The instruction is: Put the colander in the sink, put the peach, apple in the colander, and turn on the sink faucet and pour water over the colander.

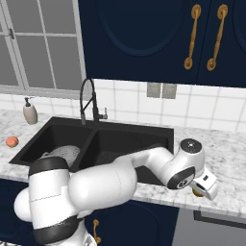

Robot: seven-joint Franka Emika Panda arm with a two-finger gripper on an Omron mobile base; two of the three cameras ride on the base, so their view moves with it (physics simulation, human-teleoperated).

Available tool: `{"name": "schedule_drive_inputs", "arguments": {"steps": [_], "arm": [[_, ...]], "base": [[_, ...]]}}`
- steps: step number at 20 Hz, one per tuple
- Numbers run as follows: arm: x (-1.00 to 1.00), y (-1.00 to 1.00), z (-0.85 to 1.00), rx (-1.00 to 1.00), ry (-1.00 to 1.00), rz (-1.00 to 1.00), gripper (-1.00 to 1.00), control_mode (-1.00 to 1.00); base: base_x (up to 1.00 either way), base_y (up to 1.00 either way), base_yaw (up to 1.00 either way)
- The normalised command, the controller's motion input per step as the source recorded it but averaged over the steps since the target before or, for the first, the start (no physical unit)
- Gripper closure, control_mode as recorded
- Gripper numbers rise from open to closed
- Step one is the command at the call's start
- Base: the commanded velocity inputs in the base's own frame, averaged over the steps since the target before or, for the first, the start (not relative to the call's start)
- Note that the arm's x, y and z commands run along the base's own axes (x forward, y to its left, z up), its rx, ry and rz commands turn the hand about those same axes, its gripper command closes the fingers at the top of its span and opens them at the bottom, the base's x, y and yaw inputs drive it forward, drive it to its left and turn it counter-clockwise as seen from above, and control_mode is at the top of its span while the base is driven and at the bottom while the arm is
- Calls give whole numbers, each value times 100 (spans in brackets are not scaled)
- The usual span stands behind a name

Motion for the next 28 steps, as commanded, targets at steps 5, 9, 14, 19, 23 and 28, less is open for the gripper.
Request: {"name": "schedule_drive_inputs", "arguments": {"steps": [5,9,14,19,23,28], "arm": [[2,-2,-3,0,0,0,-100,-100],[0,0,-1,0,0,-2,-100,-100],[0,0,-2,0,0,-1,-100,-100],[3,0,-6,0,0,-1,-100,-100],[14,0,-14,0,0,-1,-100,-100],[10,-4,-19,0,0,0,-100,-100]], "base": [[0,0,0],[0,0,0],[0,0,0],[0,0,0],[0,0,0],[0,0,0]]}}
